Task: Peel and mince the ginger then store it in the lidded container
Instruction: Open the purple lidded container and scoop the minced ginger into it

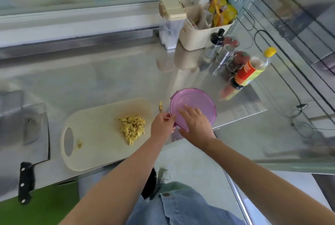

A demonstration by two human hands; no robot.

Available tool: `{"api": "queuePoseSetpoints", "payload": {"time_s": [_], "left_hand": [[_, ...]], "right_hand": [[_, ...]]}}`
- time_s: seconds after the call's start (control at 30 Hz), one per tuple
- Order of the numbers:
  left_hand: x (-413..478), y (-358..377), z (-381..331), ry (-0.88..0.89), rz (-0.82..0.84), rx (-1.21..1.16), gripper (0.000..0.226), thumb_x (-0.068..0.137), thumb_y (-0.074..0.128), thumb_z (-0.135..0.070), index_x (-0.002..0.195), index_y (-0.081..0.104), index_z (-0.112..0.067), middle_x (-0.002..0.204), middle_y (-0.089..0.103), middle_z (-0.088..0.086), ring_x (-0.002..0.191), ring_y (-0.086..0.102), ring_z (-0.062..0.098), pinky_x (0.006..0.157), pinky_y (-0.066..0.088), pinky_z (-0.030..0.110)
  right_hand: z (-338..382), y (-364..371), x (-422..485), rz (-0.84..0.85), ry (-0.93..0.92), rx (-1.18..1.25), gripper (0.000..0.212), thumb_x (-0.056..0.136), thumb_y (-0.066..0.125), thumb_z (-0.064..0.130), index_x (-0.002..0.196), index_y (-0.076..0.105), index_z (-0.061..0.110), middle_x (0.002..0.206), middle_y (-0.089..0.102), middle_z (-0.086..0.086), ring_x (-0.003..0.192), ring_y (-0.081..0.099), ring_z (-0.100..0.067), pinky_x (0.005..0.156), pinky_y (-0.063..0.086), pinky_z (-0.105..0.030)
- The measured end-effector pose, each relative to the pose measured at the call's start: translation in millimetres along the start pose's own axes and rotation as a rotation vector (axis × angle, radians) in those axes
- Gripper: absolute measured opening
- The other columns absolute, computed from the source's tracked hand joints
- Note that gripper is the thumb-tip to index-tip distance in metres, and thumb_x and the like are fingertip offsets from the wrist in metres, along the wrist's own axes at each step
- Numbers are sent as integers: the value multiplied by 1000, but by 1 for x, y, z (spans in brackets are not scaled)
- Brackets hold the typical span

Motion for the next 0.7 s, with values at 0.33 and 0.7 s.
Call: {"api": "queuePoseSetpoints", "payload": {"time_s": [0.33,0.7], "left_hand": [[-5,15,1,-149,-44,-174,17,95,59,-22,98,55,-6,75,62,11,67,61,26,76,57,40],[-6,20,-6,-8,-77,-24,15,102,41,-23,106,41,-8,98,54,13,91,63,31,79,57,41]], "right_hand": [[-66,-11,0,-101,481,210,67,92,59,39,145,32,10,155,24,-11,139,24,-31,108,26,-45],[-92,-4,-9,-39,634,538,69,91,61,39,143,32,4,142,38,-17,130,37,-31,110,31,-41]]}}
Point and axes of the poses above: each hand's wrist, its own x-axis towards the middle knuckle, its own y-axis out of the palm, z = x × y, the point moved 5 cm from there along x, towards the middle knuckle
